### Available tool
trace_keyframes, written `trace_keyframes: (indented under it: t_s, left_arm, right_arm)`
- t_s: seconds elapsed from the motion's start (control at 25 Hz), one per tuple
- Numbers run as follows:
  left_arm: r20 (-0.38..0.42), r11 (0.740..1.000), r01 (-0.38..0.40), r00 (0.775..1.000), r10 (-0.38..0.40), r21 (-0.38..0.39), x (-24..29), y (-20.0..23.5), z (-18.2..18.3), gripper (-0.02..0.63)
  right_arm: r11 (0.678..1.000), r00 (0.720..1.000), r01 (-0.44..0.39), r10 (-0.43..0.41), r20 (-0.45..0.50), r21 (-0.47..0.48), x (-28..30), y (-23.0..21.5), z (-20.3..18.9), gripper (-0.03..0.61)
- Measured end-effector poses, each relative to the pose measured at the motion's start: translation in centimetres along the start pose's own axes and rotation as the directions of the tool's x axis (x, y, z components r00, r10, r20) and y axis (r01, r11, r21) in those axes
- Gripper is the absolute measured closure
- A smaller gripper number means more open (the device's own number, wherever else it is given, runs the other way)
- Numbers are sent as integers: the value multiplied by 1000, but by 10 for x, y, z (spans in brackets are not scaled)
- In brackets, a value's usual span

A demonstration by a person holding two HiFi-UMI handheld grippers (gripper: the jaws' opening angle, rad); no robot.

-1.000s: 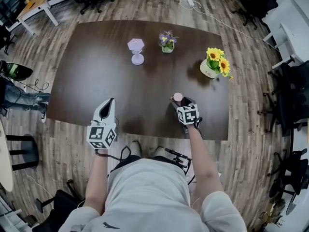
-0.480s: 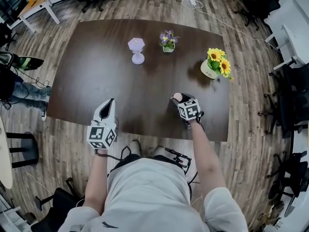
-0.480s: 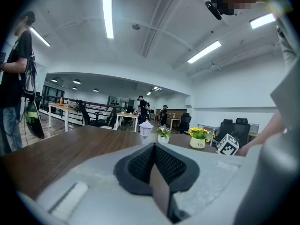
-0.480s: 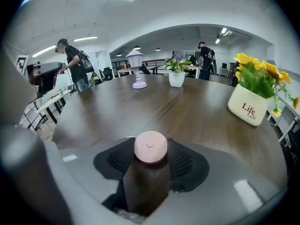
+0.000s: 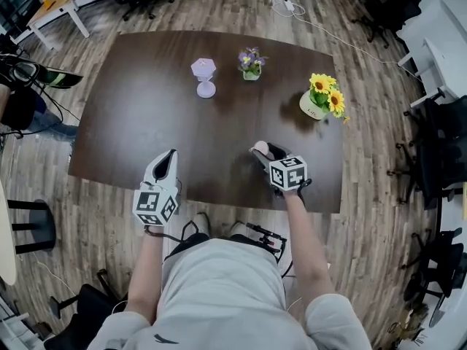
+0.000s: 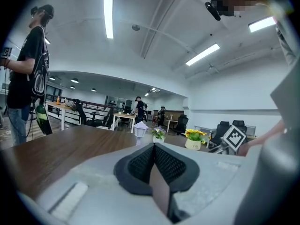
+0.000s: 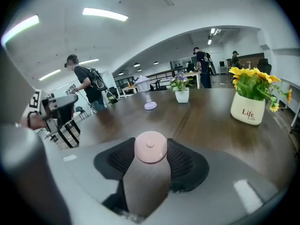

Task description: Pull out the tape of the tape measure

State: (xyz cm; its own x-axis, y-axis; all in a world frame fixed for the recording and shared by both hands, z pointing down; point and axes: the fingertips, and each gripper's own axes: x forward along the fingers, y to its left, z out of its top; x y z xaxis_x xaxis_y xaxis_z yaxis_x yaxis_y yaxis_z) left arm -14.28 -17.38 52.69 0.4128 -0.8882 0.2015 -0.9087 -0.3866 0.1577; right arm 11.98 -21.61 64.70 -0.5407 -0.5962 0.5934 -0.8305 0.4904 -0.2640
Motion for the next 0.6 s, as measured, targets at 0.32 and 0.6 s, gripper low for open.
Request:
trace_keyframes:
  t_s: [0.32, 0.6]
  left_arm:
    - [0, 978, 176, 984, -177, 112, 18, -72, 5, 547]
    - [-6, 936, 284, 957, -289, 209, 20, -120, 5, 496]
  right_arm:
    - [990, 985, -140, 139, 101, 3, -49, 75, 65, 362]
    - [979, 976, -201, 200, 80, 7, -67, 113, 79, 362]
